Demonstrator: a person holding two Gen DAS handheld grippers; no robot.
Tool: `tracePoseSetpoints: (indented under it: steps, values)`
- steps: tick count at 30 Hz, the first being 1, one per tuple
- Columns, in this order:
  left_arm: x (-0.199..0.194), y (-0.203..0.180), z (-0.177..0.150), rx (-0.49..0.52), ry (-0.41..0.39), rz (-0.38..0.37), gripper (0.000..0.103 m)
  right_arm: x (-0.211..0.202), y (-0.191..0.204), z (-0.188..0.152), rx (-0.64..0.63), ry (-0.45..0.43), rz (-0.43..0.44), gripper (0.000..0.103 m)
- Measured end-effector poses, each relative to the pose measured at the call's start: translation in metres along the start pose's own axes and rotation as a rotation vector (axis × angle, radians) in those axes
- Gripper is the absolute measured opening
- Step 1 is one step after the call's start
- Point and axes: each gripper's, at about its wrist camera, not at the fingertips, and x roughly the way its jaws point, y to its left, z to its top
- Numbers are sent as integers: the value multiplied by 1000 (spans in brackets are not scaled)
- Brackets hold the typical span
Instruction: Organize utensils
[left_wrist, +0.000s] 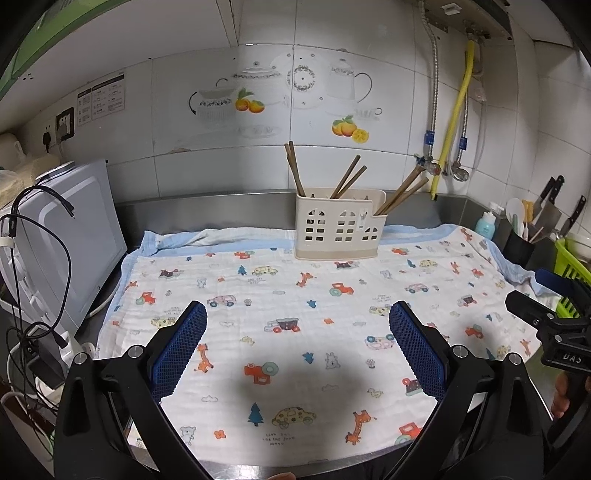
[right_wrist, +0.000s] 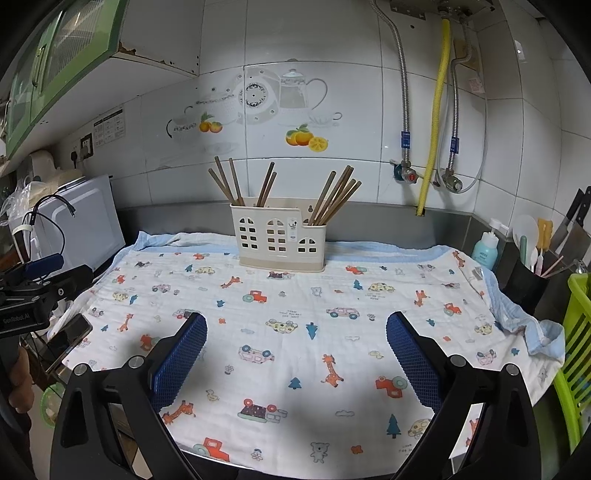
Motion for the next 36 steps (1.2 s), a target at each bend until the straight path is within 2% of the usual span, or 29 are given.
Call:
tracePoseSetpoints:
  steps: [36]
  values:
    - [-1, -1, -11, 19, 20, -8, 98, -6, 2, -2, -16, -2, -9, 95]
